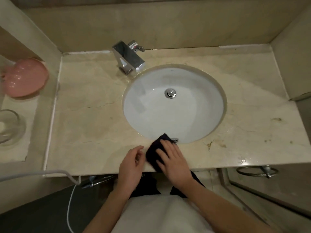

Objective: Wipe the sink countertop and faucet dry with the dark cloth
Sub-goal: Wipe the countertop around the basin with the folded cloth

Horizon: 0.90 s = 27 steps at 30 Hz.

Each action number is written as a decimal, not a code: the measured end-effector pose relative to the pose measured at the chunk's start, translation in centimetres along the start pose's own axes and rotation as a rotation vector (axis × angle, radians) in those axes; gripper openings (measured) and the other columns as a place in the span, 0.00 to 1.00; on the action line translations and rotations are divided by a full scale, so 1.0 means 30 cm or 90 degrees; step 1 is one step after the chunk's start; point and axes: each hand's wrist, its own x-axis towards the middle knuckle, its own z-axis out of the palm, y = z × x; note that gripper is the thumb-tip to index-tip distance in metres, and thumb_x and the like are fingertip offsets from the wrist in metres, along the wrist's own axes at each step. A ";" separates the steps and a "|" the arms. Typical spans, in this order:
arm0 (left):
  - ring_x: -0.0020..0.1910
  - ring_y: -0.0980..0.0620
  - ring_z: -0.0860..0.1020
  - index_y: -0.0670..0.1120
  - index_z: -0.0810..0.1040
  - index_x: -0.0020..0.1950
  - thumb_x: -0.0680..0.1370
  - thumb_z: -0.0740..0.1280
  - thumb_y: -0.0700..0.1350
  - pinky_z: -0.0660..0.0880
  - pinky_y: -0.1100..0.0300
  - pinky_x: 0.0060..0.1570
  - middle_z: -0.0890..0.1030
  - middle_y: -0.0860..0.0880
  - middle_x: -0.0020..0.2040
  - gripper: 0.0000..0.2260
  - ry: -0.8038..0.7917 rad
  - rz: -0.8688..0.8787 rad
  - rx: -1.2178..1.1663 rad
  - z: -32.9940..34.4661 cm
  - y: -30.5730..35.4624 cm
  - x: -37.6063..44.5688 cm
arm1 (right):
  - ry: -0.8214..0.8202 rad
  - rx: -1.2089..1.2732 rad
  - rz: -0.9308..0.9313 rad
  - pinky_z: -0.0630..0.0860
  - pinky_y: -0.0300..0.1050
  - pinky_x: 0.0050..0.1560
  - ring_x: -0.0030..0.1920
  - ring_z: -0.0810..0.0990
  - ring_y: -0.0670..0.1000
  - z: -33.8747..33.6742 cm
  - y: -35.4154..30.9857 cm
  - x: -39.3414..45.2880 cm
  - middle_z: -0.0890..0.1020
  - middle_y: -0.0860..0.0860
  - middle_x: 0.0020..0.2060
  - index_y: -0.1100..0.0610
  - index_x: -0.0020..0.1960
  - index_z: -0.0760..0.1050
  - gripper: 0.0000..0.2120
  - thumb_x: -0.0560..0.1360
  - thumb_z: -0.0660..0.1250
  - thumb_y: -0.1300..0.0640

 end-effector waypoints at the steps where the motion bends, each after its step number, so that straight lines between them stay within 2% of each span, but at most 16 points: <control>1: 0.50 0.66 0.77 0.55 0.77 0.64 0.83 0.63 0.48 0.71 0.74 0.48 0.80 0.59 0.52 0.10 -0.011 0.001 0.002 0.014 0.025 -0.001 | 0.004 -0.007 0.022 0.60 0.56 0.75 0.72 0.70 0.59 -0.030 0.070 -0.017 0.72 0.59 0.71 0.57 0.63 0.74 0.16 0.80 0.60 0.50; 3: 0.50 0.68 0.76 0.57 0.77 0.64 0.84 0.61 0.49 0.69 0.75 0.47 0.79 0.61 0.51 0.10 -0.035 -0.002 -0.003 0.047 0.073 -0.008 | 0.003 -0.021 0.080 0.62 0.56 0.73 0.67 0.72 0.62 -0.098 0.225 -0.052 0.73 0.59 0.68 0.58 0.63 0.74 0.17 0.80 0.58 0.50; 5: 0.49 0.67 0.76 0.57 0.77 0.62 0.84 0.61 0.49 0.70 0.74 0.47 0.80 0.60 0.49 0.09 -0.053 -0.017 -0.025 0.085 0.113 -0.020 | 0.004 -0.048 0.149 0.61 0.56 0.73 0.67 0.71 0.63 -0.171 0.381 -0.081 0.73 0.60 0.67 0.59 0.64 0.74 0.19 0.81 0.56 0.49; 8: 0.46 0.62 0.78 0.56 0.79 0.60 0.84 0.62 0.47 0.72 0.72 0.45 0.82 0.57 0.46 0.09 -0.064 -0.023 -0.039 0.146 0.156 -0.036 | -0.009 -0.054 0.186 0.59 0.55 0.75 0.71 0.68 0.60 -0.283 0.540 -0.072 0.73 0.59 0.68 0.59 0.66 0.73 0.21 0.82 0.52 0.49; 10: 0.45 0.59 0.79 0.56 0.80 0.58 0.83 0.62 0.47 0.76 0.67 0.47 0.82 0.56 0.45 0.09 -0.080 -0.028 -0.039 0.189 0.180 -0.042 | -0.007 -0.012 0.206 0.63 0.53 0.72 0.69 0.71 0.57 -0.358 0.581 -0.052 0.75 0.56 0.67 0.58 0.67 0.73 0.21 0.83 0.52 0.49; 13: 0.47 0.61 0.80 0.57 0.81 0.57 0.83 0.63 0.48 0.79 0.57 0.50 0.83 0.57 0.46 0.08 -0.112 -0.030 -0.031 0.238 0.213 -0.035 | 0.103 0.109 0.310 0.71 0.52 0.63 0.61 0.75 0.55 -0.465 0.626 -0.098 0.77 0.55 0.63 0.59 0.66 0.74 0.19 0.82 0.57 0.50; 16: 0.48 0.62 0.81 0.57 0.82 0.55 0.82 0.65 0.47 0.79 0.57 0.52 0.84 0.58 0.46 0.08 -0.111 -0.020 -0.033 0.272 0.241 -0.013 | 0.213 0.154 0.398 0.72 0.55 0.61 0.60 0.75 0.58 -0.559 0.701 -0.264 0.77 0.57 0.60 0.59 0.65 0.73 0.15 0.80 0.63 0.57; 17: 0.47 0.61 0.81 0.57 0.82 0.55 0.82 0.65 0.46 0.78 0.57 0.53 0.84 0.58 0.46 0.08 -0.104 -0.020 -0.036 0.281 0.246 -0.005 | 0.234 0.155 0.426 0.71 0.55 0.61 0.61 0.74 0.58 -0.585 0.736 -0.331 0.76 0.57 0.61 0.59 0.65 0.72 0.15 0.80 0.63 0.57; 19: 0.46 0.57 0.82 0.56 0.82 0.53 0.81 0.66 0.45 0.78 0.56 0.53 0.84 0.56 0.44 0.08 -0.095 -0.024 -0.043 0.300 0.256 0.007 | 0.254 0.137 0.474 0.70 0.55 0.63 0.64 0.73 0.58 -0.626 0.816 -0.459 0.75 0.55 0.63 0.57 0.66 0.72 0.19 0.79 0.60 0.49; 22: 0.45 0.55 0.82 0.56 0.83 0.52 0.81 0.66 0.43 0.78 0.55 0.53 0.85 0.55 0.44 0.08 -0.093 -0.038 -0.059 0.327 0.267 0.014 | 0.226 0.125 0.541 0.67 0.60 0.70 0.70 0.68 0.57 -0.610 0.937 -0.597 0.72 0.53 0.70 0.56 0.69 0.73 0.28 0.76 0.58 0.40; 25: 0.46 0.55 0.82 0.55 0.83 0.51 0.81 0.66 0.42 0.77 0.56 0.55 0.85 0.55 0.45 0.09 -0.099 -0.043 -0.073 0.356 0.279 0.016 | 0.207 0.086 0.561 0.59 0.65 0.74 0.74 0.62 0.61 -0.498 0.981 -0.611 0.66 0.58 0.74 0.61 0.71 0.71 0.30 0.78 0.56 0.41; 27: 0.46 0.56 0.82 0.54 0.84 0.52 0.81 0.65 0.41 0.77 0.57 0.55 0.85 0.57 0.44 0.10 -0.101 -0.050 -0.075 0.373 0.290 0.019 | 0.219 0.074 0.548 0.58 0.63 0.75 0.74 0.61 0.63 -0.419 0.933 -0.546 0.66 0.60 0.74 0.63 0.70 0.71 0.28 0.79 0.55 0.45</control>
